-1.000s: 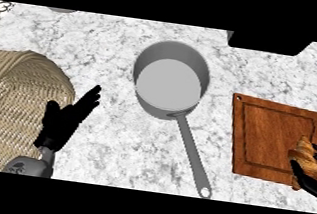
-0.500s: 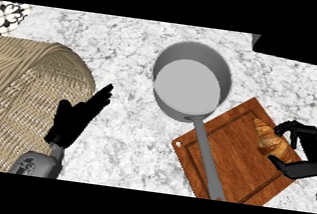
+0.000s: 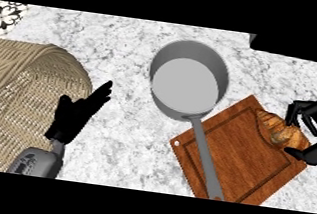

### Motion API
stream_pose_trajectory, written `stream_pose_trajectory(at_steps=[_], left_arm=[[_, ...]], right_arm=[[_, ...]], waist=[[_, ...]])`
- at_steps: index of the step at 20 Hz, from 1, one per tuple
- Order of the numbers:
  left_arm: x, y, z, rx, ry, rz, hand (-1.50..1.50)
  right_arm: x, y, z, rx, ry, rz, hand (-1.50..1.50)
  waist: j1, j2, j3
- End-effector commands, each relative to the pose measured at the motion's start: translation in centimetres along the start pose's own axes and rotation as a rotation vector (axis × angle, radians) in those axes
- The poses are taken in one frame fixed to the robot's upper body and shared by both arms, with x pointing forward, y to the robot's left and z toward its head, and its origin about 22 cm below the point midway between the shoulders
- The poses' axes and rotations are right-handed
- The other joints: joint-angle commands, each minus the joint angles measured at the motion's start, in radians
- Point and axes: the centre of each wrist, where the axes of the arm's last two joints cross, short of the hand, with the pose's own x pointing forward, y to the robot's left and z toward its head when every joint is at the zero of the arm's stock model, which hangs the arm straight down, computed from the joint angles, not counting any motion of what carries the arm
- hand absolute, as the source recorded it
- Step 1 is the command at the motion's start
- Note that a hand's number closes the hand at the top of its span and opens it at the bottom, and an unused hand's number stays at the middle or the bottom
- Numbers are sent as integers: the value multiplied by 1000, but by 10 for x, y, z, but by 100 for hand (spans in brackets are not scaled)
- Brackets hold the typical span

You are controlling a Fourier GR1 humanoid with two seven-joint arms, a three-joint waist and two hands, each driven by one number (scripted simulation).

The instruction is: Pick the croissant from the cutting board and place it in the pot

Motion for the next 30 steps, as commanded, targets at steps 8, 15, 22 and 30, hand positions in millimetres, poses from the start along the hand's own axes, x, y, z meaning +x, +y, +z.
stream_pose_trajectory(at_steps=[8, 15, 22, 30], left_arm=[[-20, 0, 7, 10, 23, 12, 0], [-13, 22, 7, 65, 25, 11, 0], [-6, 8, 19, 58, 25, 25, 0], [-12, 6, 12, 67, 21, 27, 0]], right_arm=[[32, -36, -27, 130, -314, 171, 150], [78, -37, -85, 175, -353, 276, 150], [120, -4, -143, 238, -344, 394, 150], [148, 75, -177, 343, -333, 553, 150]], waist=[[-38, -9, -3], [-69, -21, -7], [-73, -28, -8], [-91, -28, -8]])
